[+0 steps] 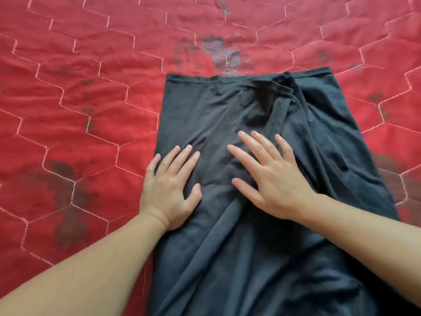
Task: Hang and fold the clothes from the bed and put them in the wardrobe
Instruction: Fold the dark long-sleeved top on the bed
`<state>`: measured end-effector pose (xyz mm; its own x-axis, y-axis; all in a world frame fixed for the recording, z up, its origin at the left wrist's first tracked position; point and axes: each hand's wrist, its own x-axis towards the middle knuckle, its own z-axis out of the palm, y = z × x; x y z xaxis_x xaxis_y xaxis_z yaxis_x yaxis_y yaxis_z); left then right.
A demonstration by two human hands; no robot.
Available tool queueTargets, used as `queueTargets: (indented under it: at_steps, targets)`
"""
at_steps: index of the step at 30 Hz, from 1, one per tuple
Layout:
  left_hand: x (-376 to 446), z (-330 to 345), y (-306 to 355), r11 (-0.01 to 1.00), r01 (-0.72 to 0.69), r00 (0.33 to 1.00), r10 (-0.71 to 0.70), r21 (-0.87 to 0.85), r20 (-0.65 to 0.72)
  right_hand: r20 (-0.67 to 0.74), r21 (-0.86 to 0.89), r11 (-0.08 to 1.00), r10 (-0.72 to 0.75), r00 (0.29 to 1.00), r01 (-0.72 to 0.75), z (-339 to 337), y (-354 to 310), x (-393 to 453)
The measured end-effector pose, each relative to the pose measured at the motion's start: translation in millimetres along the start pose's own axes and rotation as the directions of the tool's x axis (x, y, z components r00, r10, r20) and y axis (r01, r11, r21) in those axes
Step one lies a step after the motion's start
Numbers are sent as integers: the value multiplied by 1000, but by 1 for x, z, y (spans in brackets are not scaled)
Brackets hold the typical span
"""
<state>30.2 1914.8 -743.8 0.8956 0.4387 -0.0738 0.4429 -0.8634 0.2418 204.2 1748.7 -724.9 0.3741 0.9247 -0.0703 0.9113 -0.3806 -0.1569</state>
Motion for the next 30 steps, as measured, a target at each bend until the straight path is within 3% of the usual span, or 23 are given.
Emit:
queueTargets:
  at_steps: [3, 8, 11, 14, 19, 23, 27, 30]
  targets:
    - [2, -3, 2, 997, 32, 996, -37, 63, 83, 191, -93, 994, 75, 979, -58, 8, 1, -20]
    - [-34, 3, 12, 977, 164, 980, -177, 136, 88, 105, -37, 994, 105, 989, -102, 11, -29, -27]
    - [-108, 7, 33, 954, 299, 950, -301, 27, 85, 45, 47, 991, -126, 991, 124, 10, -87, -88]
    - [-178, 6, 58, 924, 366, 928, -353, -106, 121, 147, 66, 963, -269, 952, 262, 17, -123, -156]
    - [-267, -1, 76, 870, 454, 891, -444, -193, 97, 253, 109, 989, -128, 959, 103, 23, -140, -239]
    - [-301, -4, 74, 700, 561, 805, -586, -443, 94, 283, 136, 984, -148, 948, 113, 28, -154, -302]
    - [-319, -7, 86, 771, 452, 873, -485, -449, 47, 251, 117, 982, -173, 952, 147, 34, -165, -350]
    - [-330, -10, 101, 915, 215, 976, -216, -341, 35, 106, 118, 984, -146, 984, 133, 36, -168, -361]
